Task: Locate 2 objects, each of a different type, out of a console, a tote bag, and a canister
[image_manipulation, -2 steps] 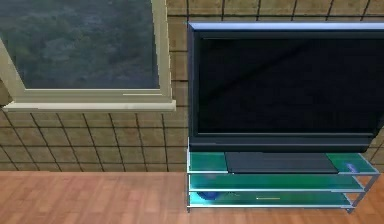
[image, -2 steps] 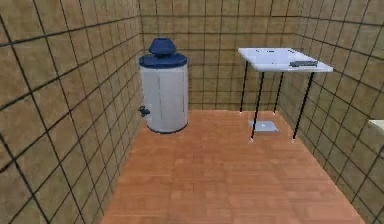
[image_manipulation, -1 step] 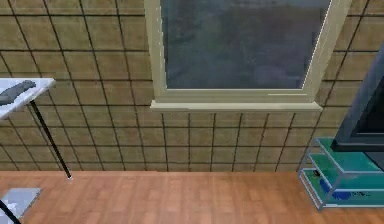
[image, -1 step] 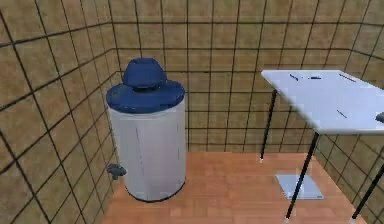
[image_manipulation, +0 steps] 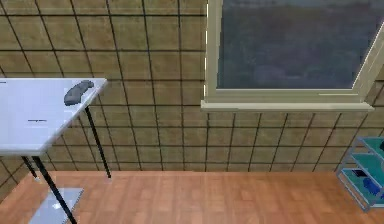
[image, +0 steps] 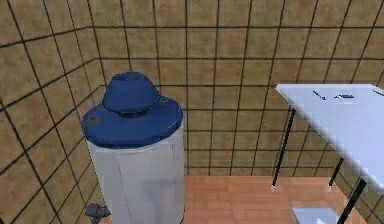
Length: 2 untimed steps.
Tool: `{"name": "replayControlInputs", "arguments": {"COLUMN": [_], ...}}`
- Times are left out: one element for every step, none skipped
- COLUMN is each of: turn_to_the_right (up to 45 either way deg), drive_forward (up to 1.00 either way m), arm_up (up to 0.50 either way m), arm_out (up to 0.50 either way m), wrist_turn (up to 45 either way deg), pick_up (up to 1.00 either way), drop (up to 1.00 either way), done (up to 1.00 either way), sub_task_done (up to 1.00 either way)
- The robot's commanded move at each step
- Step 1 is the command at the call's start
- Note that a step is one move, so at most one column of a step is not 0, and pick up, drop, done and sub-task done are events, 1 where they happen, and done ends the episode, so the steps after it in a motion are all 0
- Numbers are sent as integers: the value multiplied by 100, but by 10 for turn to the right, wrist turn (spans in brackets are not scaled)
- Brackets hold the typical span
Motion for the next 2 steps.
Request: {"name": "replayControlInputs", "arguments": {"turn_to_the_right": [-150, 0], "drive_forward": [0, 0], "arm_up": [0, 0], "arm_out": [0, 0], "wrist_turn": [0, 0], "pick_up": [0, 0], "drop": [0, 0], "done": [0, 100], "sub_task_done": [0, 0]}}
